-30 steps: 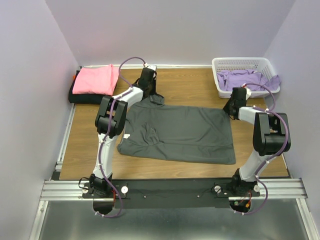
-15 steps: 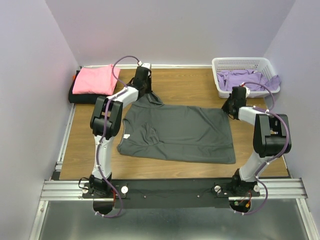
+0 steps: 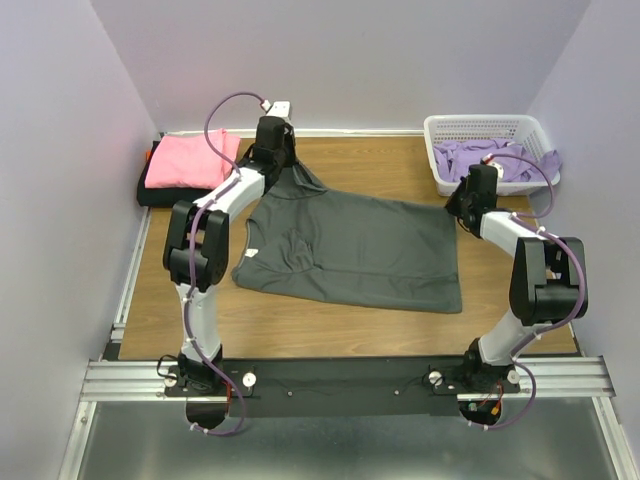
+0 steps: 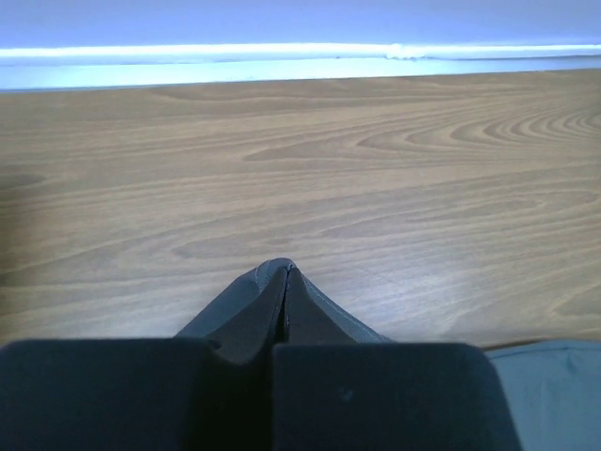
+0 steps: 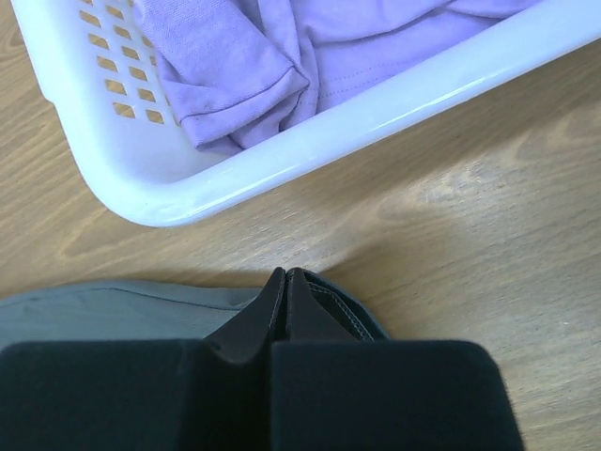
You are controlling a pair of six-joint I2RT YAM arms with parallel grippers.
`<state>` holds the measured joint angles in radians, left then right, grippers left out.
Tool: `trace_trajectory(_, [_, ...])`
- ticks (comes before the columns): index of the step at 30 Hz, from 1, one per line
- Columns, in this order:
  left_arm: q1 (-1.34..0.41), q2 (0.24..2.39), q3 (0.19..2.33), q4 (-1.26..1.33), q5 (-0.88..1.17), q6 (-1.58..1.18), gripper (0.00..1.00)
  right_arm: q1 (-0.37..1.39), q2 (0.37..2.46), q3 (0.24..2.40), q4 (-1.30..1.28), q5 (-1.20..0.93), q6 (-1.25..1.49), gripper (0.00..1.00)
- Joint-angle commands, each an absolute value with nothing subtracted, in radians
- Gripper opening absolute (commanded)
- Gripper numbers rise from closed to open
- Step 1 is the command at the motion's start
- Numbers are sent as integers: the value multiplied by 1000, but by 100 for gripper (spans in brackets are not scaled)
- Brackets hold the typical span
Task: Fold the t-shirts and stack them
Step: Fold the tshirt
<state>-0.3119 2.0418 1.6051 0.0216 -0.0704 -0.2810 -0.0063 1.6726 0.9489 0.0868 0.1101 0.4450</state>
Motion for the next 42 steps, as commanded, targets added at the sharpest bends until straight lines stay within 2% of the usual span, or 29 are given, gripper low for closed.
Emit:
trace_trajectory(1, [-302, 1953, 1516, 63, -77, -298, 0, -2, 1644, 962, 83, 87, 429, 2])
trace_trajectory(16, [-304, 1655, 1059, 235, -46, -364, 0, 35, 1476, 821, 61, 129, 419, 2])
trace_trajectory(22, [-305, 1465, 896, 270, -37, -402, 0, 37, 1372, 741, 32, 167, 407, 2])
trace_trajectory(31, [-328, 1254, 709, 278, -5, -428, 0, 37, 1293, 677, 5, 195, 403, 2])
trace_trajectory(42, [-364, 1097, 562, 261, 8, -462, 0, 38, 1174, 601, -55, 195, 414, 2])
